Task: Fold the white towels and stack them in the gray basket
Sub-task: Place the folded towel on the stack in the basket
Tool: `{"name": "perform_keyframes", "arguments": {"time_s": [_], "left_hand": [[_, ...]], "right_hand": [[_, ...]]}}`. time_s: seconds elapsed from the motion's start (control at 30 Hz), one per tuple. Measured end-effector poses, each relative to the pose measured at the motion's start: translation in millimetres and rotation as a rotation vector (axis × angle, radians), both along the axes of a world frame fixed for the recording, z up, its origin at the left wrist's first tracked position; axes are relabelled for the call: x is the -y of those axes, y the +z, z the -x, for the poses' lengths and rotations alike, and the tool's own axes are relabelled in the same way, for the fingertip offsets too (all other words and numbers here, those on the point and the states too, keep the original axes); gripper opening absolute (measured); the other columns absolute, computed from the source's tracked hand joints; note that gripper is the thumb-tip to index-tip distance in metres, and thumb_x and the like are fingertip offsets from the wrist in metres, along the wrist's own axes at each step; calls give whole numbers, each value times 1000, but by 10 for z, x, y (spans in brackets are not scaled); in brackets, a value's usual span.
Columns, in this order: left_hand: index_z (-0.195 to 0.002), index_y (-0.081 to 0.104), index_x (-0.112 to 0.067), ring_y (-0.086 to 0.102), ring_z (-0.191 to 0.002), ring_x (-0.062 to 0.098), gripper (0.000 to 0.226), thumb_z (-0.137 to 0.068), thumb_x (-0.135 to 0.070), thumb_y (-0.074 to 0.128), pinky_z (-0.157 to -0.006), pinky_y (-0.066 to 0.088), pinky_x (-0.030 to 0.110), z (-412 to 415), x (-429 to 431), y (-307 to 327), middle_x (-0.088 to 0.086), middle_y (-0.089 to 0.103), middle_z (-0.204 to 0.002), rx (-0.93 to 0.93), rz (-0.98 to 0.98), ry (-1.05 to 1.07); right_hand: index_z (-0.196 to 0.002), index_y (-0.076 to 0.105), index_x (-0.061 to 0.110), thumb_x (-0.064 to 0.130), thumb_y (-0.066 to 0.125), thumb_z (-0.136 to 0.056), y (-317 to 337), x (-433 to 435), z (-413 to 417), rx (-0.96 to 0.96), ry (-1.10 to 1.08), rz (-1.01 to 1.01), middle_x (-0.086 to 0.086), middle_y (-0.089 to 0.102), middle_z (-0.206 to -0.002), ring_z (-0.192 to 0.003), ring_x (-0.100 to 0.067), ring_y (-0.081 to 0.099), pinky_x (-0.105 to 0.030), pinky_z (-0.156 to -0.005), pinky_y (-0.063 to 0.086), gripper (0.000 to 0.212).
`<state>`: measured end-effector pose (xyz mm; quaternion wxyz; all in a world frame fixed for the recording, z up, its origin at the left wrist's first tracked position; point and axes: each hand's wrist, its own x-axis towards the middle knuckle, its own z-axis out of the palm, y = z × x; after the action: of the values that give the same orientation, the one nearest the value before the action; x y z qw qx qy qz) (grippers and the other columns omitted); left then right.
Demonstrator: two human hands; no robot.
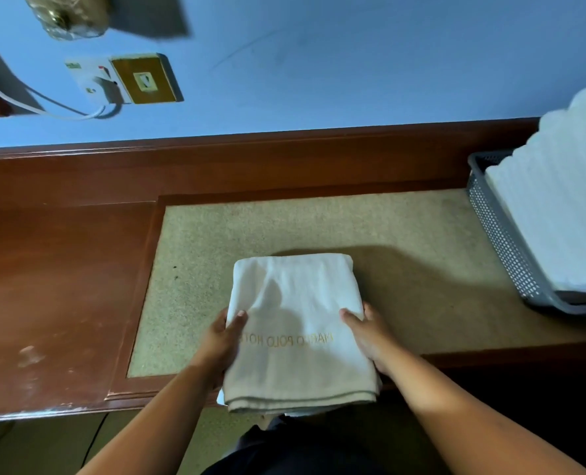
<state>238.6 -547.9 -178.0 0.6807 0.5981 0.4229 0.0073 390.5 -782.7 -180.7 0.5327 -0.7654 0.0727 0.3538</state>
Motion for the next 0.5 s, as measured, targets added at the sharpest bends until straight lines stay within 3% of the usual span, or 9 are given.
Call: {"name": "perform_keyframes", "arguments": {"time_s": [0.2,0.33,0.4,0.5], "left_hand": [[-118,66,-19,75,-89,34,31,-97,-42,61,-69,60,44,4,585,168,16,76,-101,50,-10,-64],[-114,65,-16,75,-74,23,19,-106,-25,50,-56,58,32,-141,958,368,11,77,-90,131,12,-105],[-116,65,-13,75,-78,30,22,-106,-24,50,-61,60,40,-243,1147,499,16,76,-95,186,41,-115],[-122,64,-9,72,-90,42,29,-105,-27,51,-78,60,56,-435,1342,646,28,71,-108,245,58,-136]], "right_hand": [[-124,50,31,31,58,-99,302,654,60,-12,-8,-33,4,66,-110,-98,-18,67,-33,-80,55,26],[-126,55,22,37,60,-98,584,1062,-12,48,-16,-33,1,68,-114,-99,-18,68,-38,-84,58,33],[-125,57,21,36,61,-97,766,1285,-64,95,-37,-32,0,69,-112,-95,-17,70,-34,-76,59,32],[-112,56,24,30,59,-100,1062,1549,-178,166,-58,-41,2,69,-102,-79,-8,67,-23,-57,54,14]]}}
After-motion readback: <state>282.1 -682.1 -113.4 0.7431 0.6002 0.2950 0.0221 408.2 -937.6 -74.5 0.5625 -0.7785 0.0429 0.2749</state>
